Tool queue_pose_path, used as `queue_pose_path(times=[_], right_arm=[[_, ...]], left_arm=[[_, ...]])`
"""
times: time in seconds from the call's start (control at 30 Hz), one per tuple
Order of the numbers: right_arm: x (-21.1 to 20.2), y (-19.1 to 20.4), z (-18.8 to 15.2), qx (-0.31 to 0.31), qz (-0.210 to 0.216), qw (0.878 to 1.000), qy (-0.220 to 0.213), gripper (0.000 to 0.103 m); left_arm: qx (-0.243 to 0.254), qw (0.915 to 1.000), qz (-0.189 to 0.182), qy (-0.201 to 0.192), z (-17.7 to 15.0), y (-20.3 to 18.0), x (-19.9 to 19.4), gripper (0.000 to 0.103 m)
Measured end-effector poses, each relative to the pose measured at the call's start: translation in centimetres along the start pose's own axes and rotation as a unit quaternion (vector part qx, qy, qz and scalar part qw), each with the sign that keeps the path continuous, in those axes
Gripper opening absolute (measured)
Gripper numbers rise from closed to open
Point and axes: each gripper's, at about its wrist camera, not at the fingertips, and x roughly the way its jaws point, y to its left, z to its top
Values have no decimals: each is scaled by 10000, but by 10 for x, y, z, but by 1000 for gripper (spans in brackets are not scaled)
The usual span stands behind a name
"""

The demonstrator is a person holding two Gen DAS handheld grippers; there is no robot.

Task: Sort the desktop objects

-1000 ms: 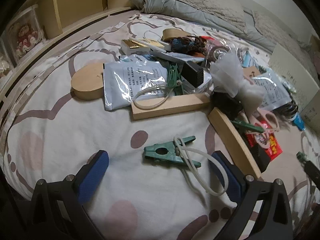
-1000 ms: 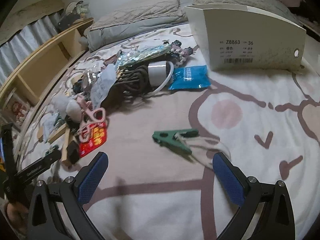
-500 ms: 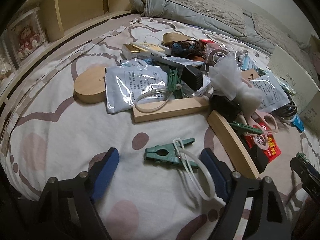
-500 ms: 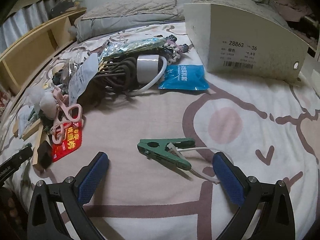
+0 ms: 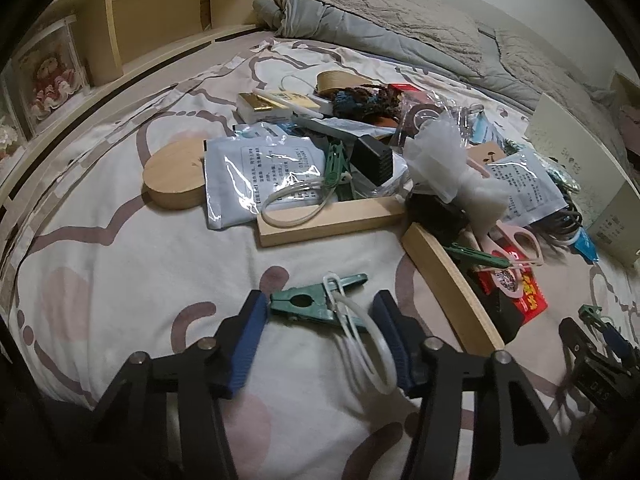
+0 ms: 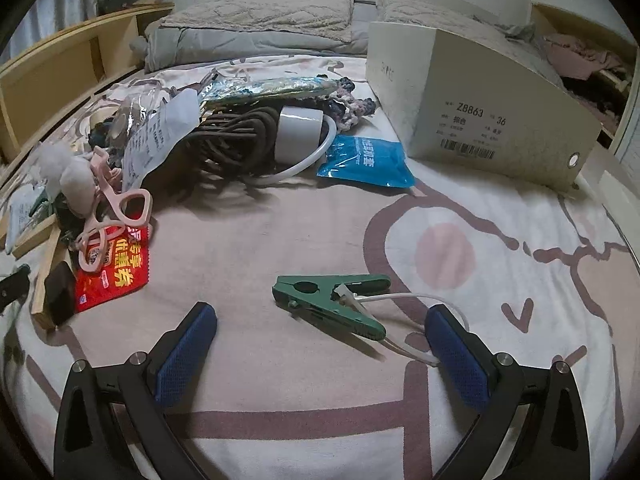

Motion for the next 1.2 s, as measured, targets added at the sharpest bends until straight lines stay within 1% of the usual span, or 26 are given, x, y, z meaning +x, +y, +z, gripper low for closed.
queue_pose_path(times=[0.23, 0.27, 0.37, 0.47, 0.57, 0.67, 0.7, 0.77, 0.8, 0.87, 0.93, 1.0, 1.03, 1.1, 1.2], right_arm=[[2, -4, 2, 130, 177, 9997, 72, 103], [2, -6, 3, 186, 243, 9995, 80, 103], [-4, -20, 2, 586, 627, 9963, -35, 103], [-6, -22, 2, 692, 699, 9951, -45, 102], [-8, -25, 2, 845, 594, 9946, -63, 89], [-9, -28, 1, 967, 563, 9937, -78, 81], [-9, -28, 2, 958, 547, 9939, -76, 79], [-8, -28, 4, 908, 448, 9948, -72, 69], [-7, -28, 6, 881, 413, 9952, -79, 67], [-6, -29, 7, 856, 394, 9955, -94, 59], [-6, -29, 7, 782, 352, 9963, -110, 53], [-7, -29, 7, 704, 342, 9969, -126, 49], [-8, -29, 7, 669, 334, 9971, -142, 44], [-10, -30, 6, 629, 344, 9973, -165, 39], [-12, -32, 5, 591, 403, 9973, -184, 28]], left_arm=[[-108, 9999, -122, 2, 0, 3, -1, 52], [-118, 9998, -133, 0, 0, 4, -2, 52], [-94, 9999, -116, -16, 0, 3, -2, 52], [-72, 9999, -115, -20, 0, 1, -2, 52], [-54, 9999, -119, -26, 0, 2, -2, 52], [-56, 9999, -122, -25, 0, 2, -3, 52], [-53, 9999, -120, -26, 0, 2, -3, 52], [-53, 9999, -124, -28, 0, 2, -3, 52], [-56, 9999, -125, -28, 0, 2, -3, 52], [-62, 9999, -134, -28, 0, 2, -2, 52], [-60, 9999, -131, -26, 0, 2, -2, 52], [-57, 9999, -130, -30, 0, 2, -2, 52], [-60, 9999, -136, -30, 0, 2, -2, 52], [-65, 9999, -145, -32, 0, 2, -2, 52], [-67, 9999, -146, -32, 0, 2, -2, 52]])
